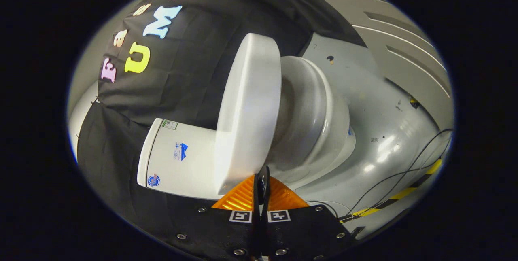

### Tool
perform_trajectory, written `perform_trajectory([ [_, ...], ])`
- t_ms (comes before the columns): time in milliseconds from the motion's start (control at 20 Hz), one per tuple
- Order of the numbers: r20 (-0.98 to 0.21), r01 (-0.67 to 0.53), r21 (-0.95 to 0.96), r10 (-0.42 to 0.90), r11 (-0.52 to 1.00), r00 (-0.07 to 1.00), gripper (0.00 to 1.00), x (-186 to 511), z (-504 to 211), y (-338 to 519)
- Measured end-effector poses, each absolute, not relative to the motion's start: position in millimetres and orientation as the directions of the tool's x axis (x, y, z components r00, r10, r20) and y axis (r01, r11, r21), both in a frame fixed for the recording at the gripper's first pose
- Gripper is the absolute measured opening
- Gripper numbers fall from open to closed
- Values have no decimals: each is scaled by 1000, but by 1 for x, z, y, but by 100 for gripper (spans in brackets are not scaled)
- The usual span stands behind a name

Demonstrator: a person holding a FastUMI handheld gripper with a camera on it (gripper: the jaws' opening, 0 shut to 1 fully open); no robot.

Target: Open the toilet lid.

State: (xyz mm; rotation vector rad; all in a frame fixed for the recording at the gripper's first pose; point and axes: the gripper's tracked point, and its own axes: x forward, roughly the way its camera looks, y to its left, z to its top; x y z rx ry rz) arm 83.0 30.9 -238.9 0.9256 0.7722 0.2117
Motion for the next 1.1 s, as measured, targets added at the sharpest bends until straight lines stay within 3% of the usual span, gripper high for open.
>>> perform_trajectory([
  [650,-505,3,550,330,835,797,0,85,-157,65],
  [1100,-507,-25,446,276,895,817,0,85,-138,85],
])
